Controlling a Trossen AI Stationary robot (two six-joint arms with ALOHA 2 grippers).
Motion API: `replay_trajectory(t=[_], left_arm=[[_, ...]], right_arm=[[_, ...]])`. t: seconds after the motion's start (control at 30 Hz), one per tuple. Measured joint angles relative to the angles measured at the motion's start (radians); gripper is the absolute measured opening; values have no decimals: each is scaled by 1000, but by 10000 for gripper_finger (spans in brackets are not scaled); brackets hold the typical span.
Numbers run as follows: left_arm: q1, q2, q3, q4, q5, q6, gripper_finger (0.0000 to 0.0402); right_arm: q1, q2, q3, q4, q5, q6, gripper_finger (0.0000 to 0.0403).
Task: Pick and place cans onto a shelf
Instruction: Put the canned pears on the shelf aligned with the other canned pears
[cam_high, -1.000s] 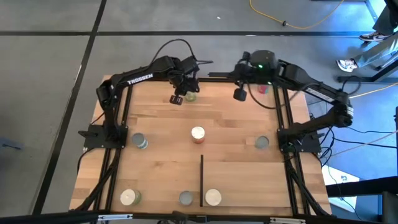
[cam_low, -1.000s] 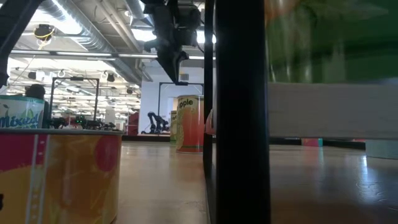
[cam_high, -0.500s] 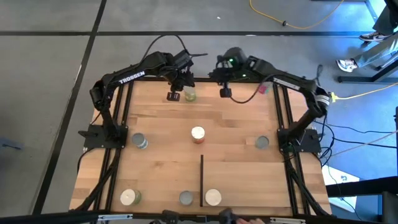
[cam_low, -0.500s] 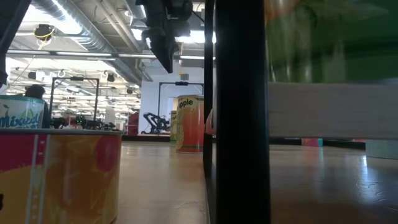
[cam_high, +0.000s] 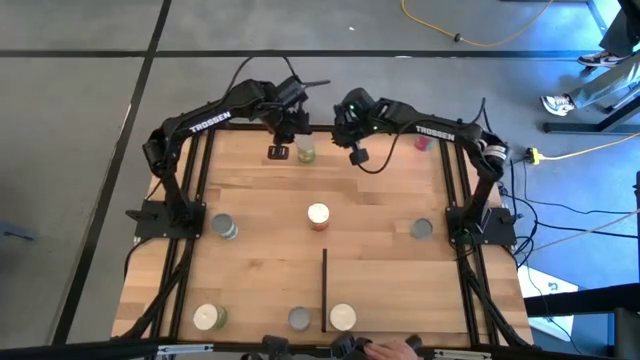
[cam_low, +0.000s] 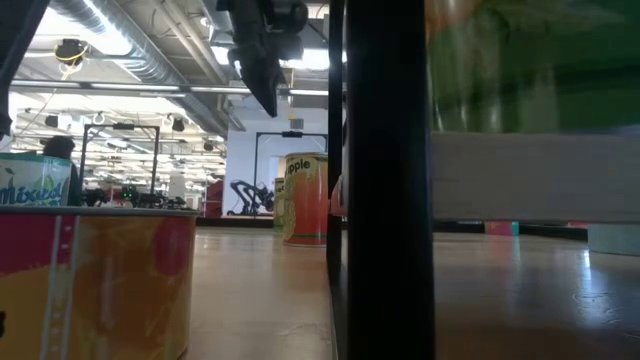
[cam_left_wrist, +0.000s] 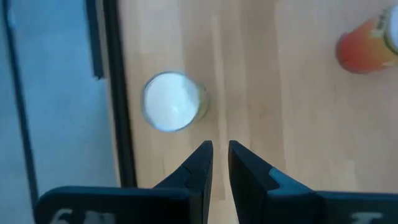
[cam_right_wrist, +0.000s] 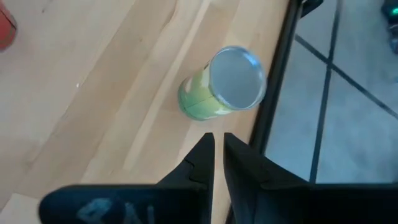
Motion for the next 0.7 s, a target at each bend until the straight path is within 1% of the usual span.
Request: replay_trajectory(t=[0.17, 0.23, 0.33, 0.47, 0.6, 0.7], left_arm=[[4, 35, 0, 7, 11, 119, 43], [6, 55, 0, 6, 32, 157, 43], [7, 86, 0, 6, 60, 203, 43], [12, 140, 0, 15, 62, 250, 43], [24, 192, 0, 31, 38, 263, 43], [29, 225, 0, 40, -23, 276, 43]], right_arm=[[6, -34, 61, -70, -16, 56, 37], [6, -39, 94, -102, -25, 80, 37], [6, -41, 142, -133, -27, 106, 37], [6, -41, 189, -179, -27, 108, 37], [6, -41, 213, -200, -27, 108, 37], [6, -41, 216, -210, -27, 108, 37]])
